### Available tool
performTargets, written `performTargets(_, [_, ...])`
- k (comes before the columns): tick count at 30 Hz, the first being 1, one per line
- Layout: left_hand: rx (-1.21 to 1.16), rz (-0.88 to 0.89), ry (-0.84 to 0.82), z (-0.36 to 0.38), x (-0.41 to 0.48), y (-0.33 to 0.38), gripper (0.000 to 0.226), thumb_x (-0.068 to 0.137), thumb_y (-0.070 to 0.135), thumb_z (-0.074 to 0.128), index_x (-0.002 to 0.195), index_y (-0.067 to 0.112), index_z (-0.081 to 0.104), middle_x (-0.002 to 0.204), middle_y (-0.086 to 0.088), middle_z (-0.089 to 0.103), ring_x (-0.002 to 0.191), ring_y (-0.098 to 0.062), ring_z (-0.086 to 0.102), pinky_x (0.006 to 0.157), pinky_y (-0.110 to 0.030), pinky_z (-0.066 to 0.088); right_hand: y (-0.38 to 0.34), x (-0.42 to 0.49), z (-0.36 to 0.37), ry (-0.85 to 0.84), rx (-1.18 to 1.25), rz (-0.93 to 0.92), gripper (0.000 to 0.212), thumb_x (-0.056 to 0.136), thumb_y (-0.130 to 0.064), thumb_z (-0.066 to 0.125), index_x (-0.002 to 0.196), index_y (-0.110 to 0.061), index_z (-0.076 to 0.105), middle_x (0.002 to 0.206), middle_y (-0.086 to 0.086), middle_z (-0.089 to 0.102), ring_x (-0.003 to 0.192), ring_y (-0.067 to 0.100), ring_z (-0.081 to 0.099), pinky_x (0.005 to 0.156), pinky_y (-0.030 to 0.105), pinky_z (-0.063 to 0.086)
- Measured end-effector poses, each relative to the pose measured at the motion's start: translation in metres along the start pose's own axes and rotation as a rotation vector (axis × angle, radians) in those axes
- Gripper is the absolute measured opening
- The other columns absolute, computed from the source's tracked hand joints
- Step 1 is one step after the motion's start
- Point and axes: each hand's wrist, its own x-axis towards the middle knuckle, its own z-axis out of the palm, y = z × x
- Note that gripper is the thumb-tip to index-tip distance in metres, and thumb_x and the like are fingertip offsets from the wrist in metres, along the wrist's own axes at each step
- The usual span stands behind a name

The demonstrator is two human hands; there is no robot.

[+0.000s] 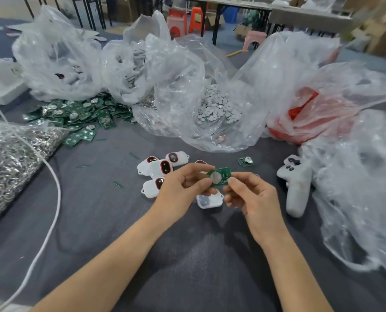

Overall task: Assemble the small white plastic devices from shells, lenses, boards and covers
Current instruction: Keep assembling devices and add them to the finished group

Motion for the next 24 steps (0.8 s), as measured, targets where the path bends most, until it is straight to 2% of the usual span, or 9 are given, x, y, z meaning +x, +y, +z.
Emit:
performTargets(2, [-0.014, 0.000, -0.002, -0.002, 0.000, -0.001, 0.023, 0.089, -0.007, 0.056, 0.103, 0.008, 0.064, 0.075, 0.000, 0.073, 0.066, -0.012, 0.069, 0.067, -0.020, 0.054, -0.001, -0.001, 0.001, -0.050, 0.055, 0.007, 0.013, 0.069, -0.023, 0.074, 0.082, -0.020, 0.076, 0.072, 0.008, 0.068, 0.057, 0.015, 0.060, 0.055, 0.023, 0.050])
performTargets(4, [-0.048, -0.006, -0.002, -0.003, 0.001, -0.003, 0.022, 0.089, -0.006, 0.057, 0.103, 0.009, 0.064, 0.078, 0.000, 0.073, 0.066, -0.012, 0.069, 0.068, -0.020, 0.054, -0.002, -0.001, 0.000, -0.090, 0.087, 0.012, 0.019, 0.065, -0.022, 0.076, 0.084, -0.019, 0.075, 0.075, 0.008, 0.068, 0.059, 0.015, 0.060, 0.057, 0.023, 0.051])
performTargets(8, [-0.202, -0.076, -0.057, -0.006, 0.002, -0.006, 0.019, 0.079, 0.012, 0.071, 0.097, 0.018, 0.072, 0.085, -0.003, 0.073, 0.065, -0.012, 0.065, 0.068, -0.022, 0.054, -0.003, -0.002, 0.000, -0.159, 0.077, -0.029, 0.025, 0.067, -0.019, 0.075, 0.092, -0.022, 0.074, 0.076, 0.006, 0.068, 0.060, 0.015, 0.059, 0.058, 0.024, 0.051])
performTargets(11, [-0.217, -0.124, -0.100, -0.007, 0.002, -0.007, 0.019, 0.080, 0.012, 0.065, 0.092, 0.021, 0.077, 0.083, -0.003, 0.072, 0.062, -0.011, 0.062, 0.066, -0.022, 0.053, -0.004, -0.003, 0.000, -0.198, 0.047, -0.055, 0.033, 0.070, -0.017, 0.075, 0.102, -0.024, 0.073, 0.079, 0.005, 0.066, 0.061, 0.014, 0.057, 0.058, 0.023, 0.051])
performTargets(14, [-0.181, -0.120, -0.136, -0.006, 0.001, -0.007, 0.020, 0.086, 0.006, 0.063, 0.092, 0.021, 0.076, 0.080, -0.002, 0.071, 0.061, -0.010, 0.061, 0.066, -0.021, 0.053, -0.003, -0.002, 0.000, -0.191, 0.032, -0.068, 0.032, 0.073, -0.008, 0.075, 0.100, -0.024, 0.072, 0.088, 0.001, 0.069, 0.065, 0.013, 0.058, 0.059, 0.023, 0.051])
performTargets(16, [-0.033, -0.075, -0.106, -0.006, 0.000, -0.006, 0.024, 0.089, 0.001, 0.061, 0.095, 0.022, 0.073, 0.078, 0.003, 0.070, 0.064, -0.007, 0.061, 0.066, -0.017, 0.051, -0.004, -0.002, -0.001, -0.155, 0.038, -0.077, 0.028, 0.072, -0.008, 0.070, 0.096, -0.022, 0.070, 0.096, 0.002, 0.070, 0.069, 0.016, 0.060, 0.059, 0.024, 0.051])
performTargets(18, [0.348, 0.084, -0.014, -0.010, -0.001, -0.005, 0.022, 0.086, 0.010, 0.069, 0.100, 0.027, 0.068, 0.081, 0.010, 0.065, 0.070, 0.002, 0.057, 0.070, -0.009, 0.044, -0.005, 0.000, -0.003, -0.109, 0.101, -0.089, 0.023, 0.071, -0.009, 0.070, 0.091, -0.021, 0.067, 0.102, 0.006, 0.070, 0.069, 0.016, 0.061, 0.058, 0.024, 0.051])
performTargets(20, [0.693, 0.247, -0.048, -0.014, -0.001, -0.007, 0.034, 0.079, 0.025, 0.078, 0.108, 0.032, 0.063, 0.091, 0.012, 0.056, 0.082, 0.003, 0.052, 0.076, -0.008, 0.038, -0.005, 0.002, -0.006, -0.061, 0.175, -0.086, 0.021, 0.072, -0.007, 0.071, 0.088, -0.019, 0.065, 0.097, 0.009, 0.070, 0.066, 0.015, 0.060, 0.057, 0.024, 0.051])
performTargets(24, [0.983, 0.247, -0.225, -0.015, -0.002, -0.014, 0.066, 0.073, 0.041, 0.079, 0.132, 0.030, 0.050, 0.108, 0.013, 0.056, 0.100, -0.009, 0.047, 0.093, -0.035, 0.041, -0.001, 0.004, -0.009, 0.082, 0.091, -0.068, 0.023, 0.071, -0.007, 0.076, 0.085, -0.022, 0.066, 0.078, 0.001, 0.067, 0.059, 0.012, 0.058, 0.052, 0.021, 0.048])
